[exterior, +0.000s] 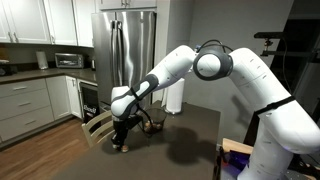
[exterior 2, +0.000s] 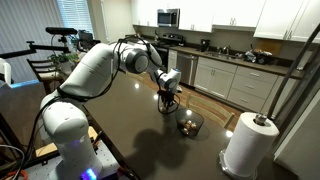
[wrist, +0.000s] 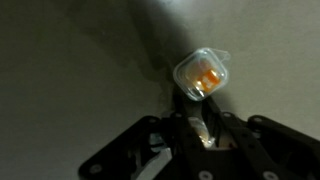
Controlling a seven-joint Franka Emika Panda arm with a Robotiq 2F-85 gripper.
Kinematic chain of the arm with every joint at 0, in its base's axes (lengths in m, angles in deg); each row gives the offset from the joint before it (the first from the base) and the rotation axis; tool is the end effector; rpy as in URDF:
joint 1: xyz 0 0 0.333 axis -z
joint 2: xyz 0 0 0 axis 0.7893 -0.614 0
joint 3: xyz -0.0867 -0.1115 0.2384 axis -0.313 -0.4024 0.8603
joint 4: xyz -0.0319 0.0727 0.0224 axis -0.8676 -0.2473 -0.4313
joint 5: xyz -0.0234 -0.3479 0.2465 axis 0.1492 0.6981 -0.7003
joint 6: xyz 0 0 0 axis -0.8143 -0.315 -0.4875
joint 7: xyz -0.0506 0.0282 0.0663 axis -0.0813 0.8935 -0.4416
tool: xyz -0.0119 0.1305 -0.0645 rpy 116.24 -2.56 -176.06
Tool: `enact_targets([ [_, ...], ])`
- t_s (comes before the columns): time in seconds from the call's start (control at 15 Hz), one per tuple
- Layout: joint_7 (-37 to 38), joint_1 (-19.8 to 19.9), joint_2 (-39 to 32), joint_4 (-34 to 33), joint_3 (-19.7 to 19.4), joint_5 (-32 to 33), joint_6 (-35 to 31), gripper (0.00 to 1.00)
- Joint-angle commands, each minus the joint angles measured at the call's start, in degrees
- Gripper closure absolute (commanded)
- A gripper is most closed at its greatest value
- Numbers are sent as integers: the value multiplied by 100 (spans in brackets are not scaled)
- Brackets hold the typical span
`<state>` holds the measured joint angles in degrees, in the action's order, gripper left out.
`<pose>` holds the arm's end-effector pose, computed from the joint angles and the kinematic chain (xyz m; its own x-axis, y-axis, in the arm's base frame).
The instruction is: Move the basket to the right, pick up all the objects from the table and put them in the basket
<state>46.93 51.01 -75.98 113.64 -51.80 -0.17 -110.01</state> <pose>0.6714 0.0876 0.0671 0.9863 0.1522 -0.0636 0.1409 -0.9778 -0.1549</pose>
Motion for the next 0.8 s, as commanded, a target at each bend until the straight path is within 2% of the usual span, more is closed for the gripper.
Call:
enact_targets([
  [0.0, 0, -51, -83, -131, -6, 87, 126, 96],
  [0.13, 8, -64, -59, -99, -5, 87, 118, 98],
  [0.47, -5, -54, 79, -34, -22, 94, 171, 91],
  [0.53, -12, -49, 87, -35, -25, 95, 176, 68],
  [0.73, -10, -43, 117, -43, -46, 105, 187, 60],
])
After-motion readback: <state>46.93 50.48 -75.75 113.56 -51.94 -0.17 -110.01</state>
